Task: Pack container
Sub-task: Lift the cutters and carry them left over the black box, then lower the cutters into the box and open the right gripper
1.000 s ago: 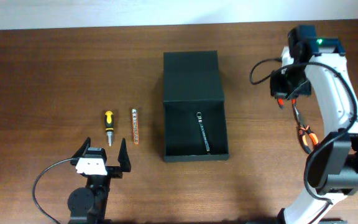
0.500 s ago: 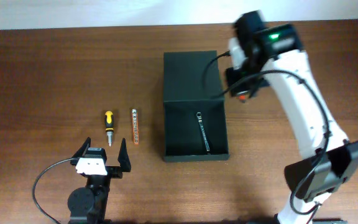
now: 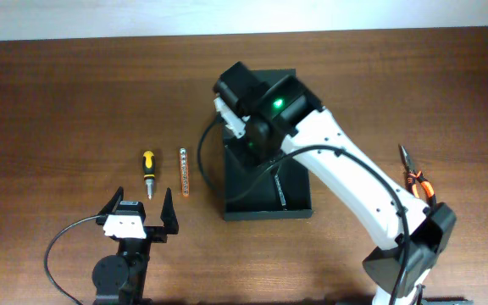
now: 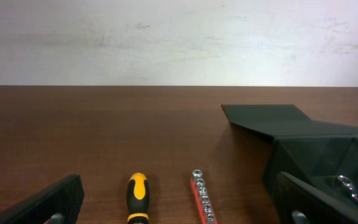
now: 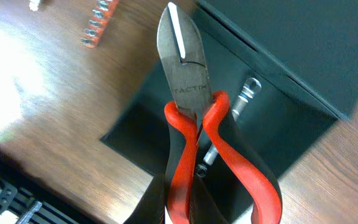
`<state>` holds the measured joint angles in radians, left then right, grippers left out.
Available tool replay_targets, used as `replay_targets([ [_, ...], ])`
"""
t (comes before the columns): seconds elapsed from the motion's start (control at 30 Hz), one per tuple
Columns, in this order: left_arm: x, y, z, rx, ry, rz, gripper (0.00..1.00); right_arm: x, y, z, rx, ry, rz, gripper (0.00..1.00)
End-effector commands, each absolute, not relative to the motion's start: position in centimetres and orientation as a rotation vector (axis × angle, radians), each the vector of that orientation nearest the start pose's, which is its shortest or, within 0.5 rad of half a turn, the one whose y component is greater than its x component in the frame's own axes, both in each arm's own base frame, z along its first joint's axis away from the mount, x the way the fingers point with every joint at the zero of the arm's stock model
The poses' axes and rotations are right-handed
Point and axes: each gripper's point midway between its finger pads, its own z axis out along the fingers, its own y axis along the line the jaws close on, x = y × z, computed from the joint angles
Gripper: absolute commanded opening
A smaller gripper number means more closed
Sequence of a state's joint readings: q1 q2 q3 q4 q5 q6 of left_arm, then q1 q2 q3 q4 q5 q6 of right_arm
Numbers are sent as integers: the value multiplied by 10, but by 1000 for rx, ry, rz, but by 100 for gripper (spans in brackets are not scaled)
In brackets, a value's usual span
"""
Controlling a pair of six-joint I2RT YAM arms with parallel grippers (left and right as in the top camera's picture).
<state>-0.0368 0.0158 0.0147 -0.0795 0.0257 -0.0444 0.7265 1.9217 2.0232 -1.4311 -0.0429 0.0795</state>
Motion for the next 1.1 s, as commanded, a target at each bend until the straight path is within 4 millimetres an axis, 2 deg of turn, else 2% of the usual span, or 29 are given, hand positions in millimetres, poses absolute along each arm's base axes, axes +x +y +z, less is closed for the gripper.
replay_targets([
  [0.0, 246, -10, 155, 18, 1657, -56, 99, 298, 279, 200, -951, 2770, 159, 9],
  [0.23, 246, -10, 155, 18, 1657, -56, 99, 305, 264, 176, -910, 2830, 89, 9],
  [0.47, 246, -10, 155, 18, 1657, -57, 99, 304, 262, 149, -707, 2921, 97, 9],
  [0.67, 246, -10, 155, 18, 1657, -57, 99, 302, 260, 137, -452, 2993, 101, 9],
  [0.9, 246, -11, 155, 18, 1656, -57, 99, 308, 265, 125, -245, 2997, 137, 9],
  [1.07, 246, -11, 155, 18, 1656, -57, 99, 308, 265, 101, -138, 3004, 147, 9],
])
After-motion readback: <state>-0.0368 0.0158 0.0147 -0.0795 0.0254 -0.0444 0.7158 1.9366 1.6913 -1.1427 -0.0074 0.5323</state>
